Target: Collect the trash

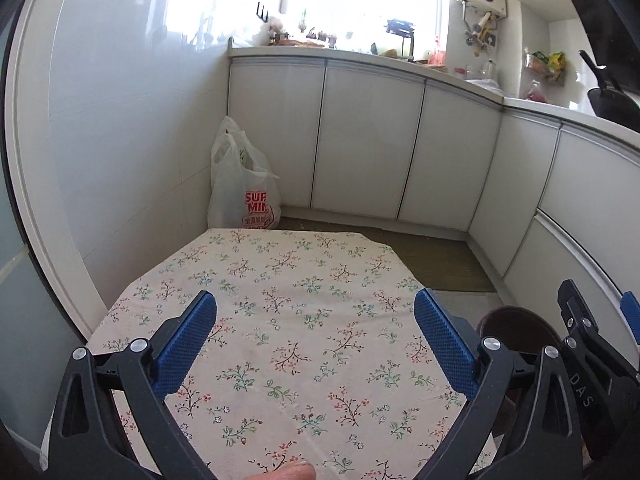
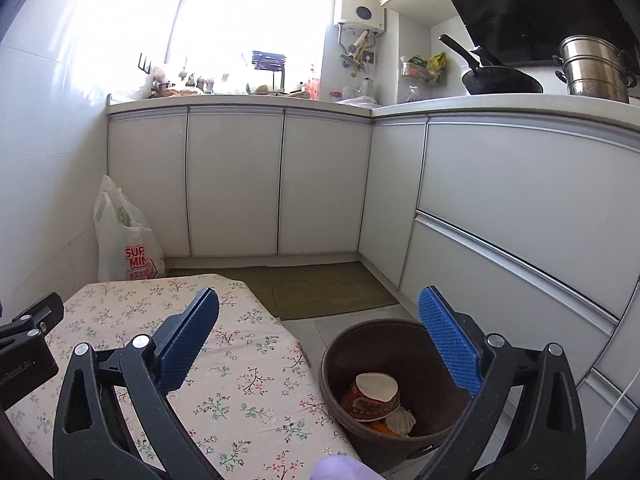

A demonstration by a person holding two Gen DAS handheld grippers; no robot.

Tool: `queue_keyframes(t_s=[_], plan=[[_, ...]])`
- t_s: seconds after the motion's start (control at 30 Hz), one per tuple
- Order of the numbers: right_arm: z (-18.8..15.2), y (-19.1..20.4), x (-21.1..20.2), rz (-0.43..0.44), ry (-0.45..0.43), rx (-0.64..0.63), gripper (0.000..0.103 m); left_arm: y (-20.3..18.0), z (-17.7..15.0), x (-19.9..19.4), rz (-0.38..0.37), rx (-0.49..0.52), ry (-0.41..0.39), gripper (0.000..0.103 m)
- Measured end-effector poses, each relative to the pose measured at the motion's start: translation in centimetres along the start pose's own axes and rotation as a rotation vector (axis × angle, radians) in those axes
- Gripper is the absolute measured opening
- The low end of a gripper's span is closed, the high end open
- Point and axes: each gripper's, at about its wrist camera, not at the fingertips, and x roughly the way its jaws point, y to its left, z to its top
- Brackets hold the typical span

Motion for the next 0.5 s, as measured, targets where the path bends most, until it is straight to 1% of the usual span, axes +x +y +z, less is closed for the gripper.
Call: queue_keyframes(t_s=[0.1, 0.27, 0.5], plan=[[0.0, 0.2, 0.6, 0.012, 0.016, -0.002, 0.096, 0.1, 0.2, 0.7, -0.004, -0.007, 0.024, 0.096], [-0.2, 0.5, 1.7, 0.024, 0.047, -0.010, 0.096, -0.2, 0.2, 0.8, -0.004, -0.002, 0.032, 0.096], [-0.3, 0.6, 1.4, 0.038, 0.038, -0.017, 0.096, -0.3, 0.0, 0.9, 0.008, 0.001, 0.040, 0.096]])
